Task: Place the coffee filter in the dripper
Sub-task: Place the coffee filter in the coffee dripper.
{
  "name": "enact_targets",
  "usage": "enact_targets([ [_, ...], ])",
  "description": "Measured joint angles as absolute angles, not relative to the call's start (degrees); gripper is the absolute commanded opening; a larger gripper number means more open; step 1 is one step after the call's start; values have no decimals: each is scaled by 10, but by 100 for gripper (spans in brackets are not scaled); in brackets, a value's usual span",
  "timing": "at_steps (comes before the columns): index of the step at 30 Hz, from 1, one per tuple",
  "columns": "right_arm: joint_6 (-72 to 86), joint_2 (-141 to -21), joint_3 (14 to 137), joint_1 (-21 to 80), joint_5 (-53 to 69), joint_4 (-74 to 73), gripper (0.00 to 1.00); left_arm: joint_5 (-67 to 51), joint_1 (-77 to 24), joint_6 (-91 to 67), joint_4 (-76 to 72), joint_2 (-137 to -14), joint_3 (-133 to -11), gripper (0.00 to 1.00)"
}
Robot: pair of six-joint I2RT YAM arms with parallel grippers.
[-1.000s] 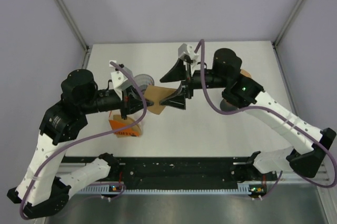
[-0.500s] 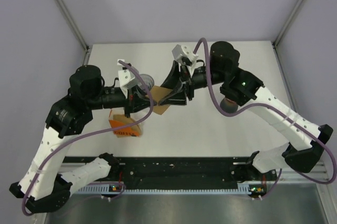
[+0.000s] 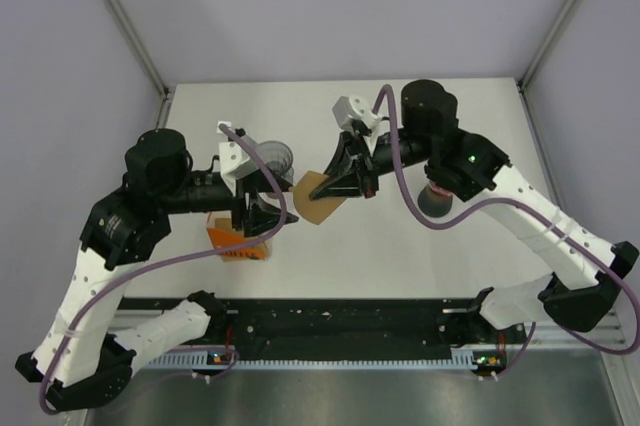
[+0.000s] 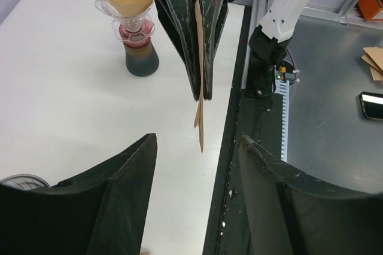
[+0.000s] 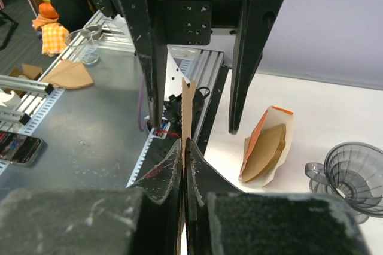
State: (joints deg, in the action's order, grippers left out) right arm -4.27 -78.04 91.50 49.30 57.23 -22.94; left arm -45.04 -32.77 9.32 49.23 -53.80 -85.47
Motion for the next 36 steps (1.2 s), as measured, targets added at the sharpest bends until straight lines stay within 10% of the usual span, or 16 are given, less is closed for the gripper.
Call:
enact_targets([
  [4, -67, -758, 916, 488, 585, -258, 0, -454, -328, 96, 496, -520, -859, 37],
  [14, -90, -754, 916, 486, 595, -288, 0, -481, -328, 87, 489, -527, -877, 50],
  [24, -94, -754, 916, 486, 599, -289, 0, -480, -328, 35, 443, -557, -877, 8],
  [36, -100, -754, 916, 486, 595, -296, 0, -501, -328, 28, 434, -555, -880, 23],
])
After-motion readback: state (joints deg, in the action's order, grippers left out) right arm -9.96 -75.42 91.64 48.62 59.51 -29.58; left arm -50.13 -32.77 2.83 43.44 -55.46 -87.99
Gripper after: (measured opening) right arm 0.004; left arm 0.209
